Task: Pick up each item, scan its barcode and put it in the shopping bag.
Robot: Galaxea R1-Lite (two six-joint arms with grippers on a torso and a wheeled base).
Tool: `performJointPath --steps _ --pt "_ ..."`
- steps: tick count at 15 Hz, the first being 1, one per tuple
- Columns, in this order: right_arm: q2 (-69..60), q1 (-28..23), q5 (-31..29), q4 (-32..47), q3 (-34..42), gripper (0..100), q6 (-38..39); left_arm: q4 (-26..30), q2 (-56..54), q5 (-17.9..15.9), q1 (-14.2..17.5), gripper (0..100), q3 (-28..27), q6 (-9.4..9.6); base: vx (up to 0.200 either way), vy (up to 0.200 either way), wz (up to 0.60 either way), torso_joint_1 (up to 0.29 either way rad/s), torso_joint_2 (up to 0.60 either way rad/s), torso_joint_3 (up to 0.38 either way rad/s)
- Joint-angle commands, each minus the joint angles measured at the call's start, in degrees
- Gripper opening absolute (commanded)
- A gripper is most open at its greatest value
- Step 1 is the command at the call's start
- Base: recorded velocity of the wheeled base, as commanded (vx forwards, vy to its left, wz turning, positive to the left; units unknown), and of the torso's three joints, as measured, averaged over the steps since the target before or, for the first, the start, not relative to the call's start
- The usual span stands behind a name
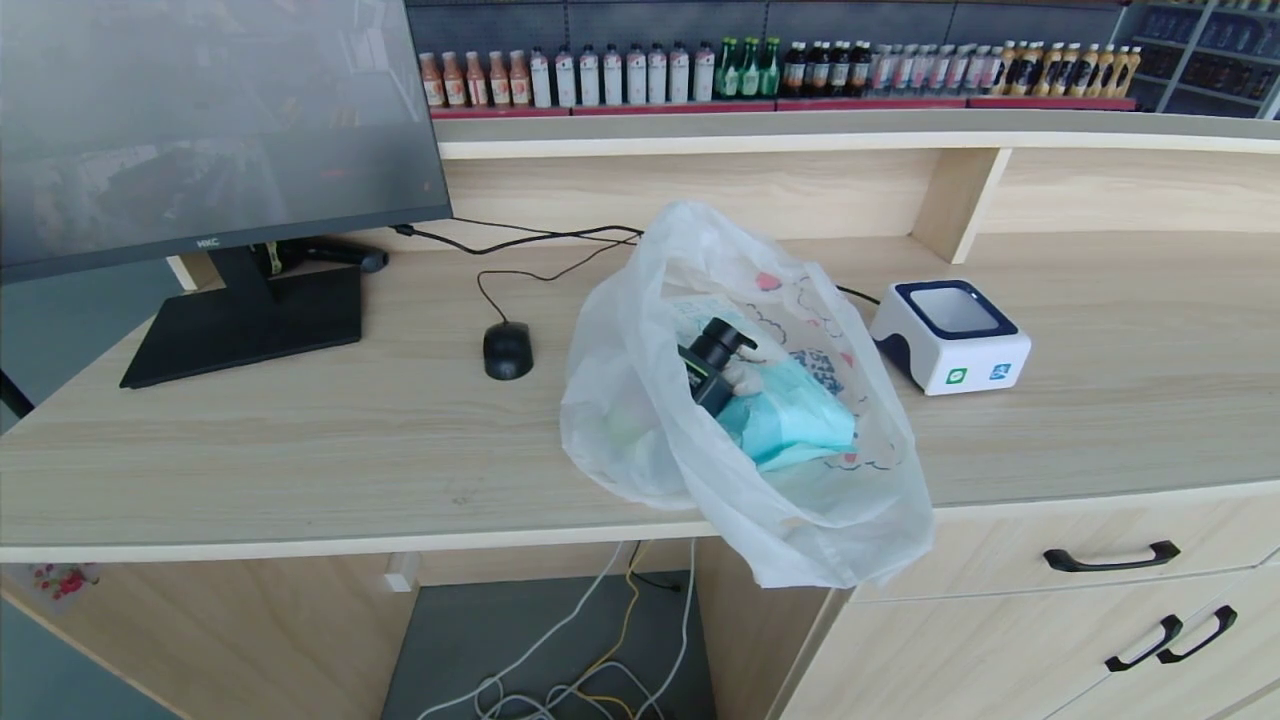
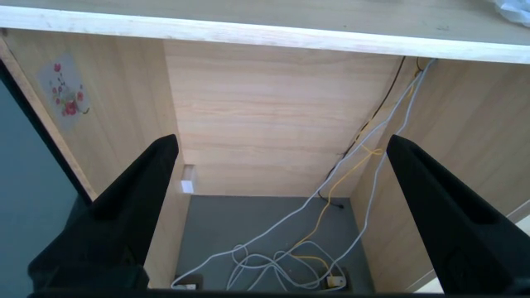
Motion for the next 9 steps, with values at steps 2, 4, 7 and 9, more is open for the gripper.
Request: performJointPath --steps 2,4,7,9 --pt "-8.24 -0.98 0.0 0.14 0.0 100 0.36 0.0 -0.02 0.0 0.02 100 0.0 -0.02 0.0 0.0 0.0 0.0 0.0 0.0" --pt "-8.24 -0.98 0.0 0.14 0.0 100 0.54 0.0 -0.02 0.0 0.02 100 0.0 -0.02 -0.1 0.0 0.0 -0.001 0.0 0.001" --pt "-8.24 -0.98 0.0 0.14 0.0 100 0.62 0.0 -0.02 0.0 -0.06 100 0.0 0.24 -0.067 0.0 0.0 -0.001 0.0 0.001" --pt "-8.24 -0.98 0.0 0.14 0.0 100 0.62 0.0 -0.02 0.0 0.02 100 0.0 -0.02 0.0 0.0 0.0 0.0 0.0 0.0"
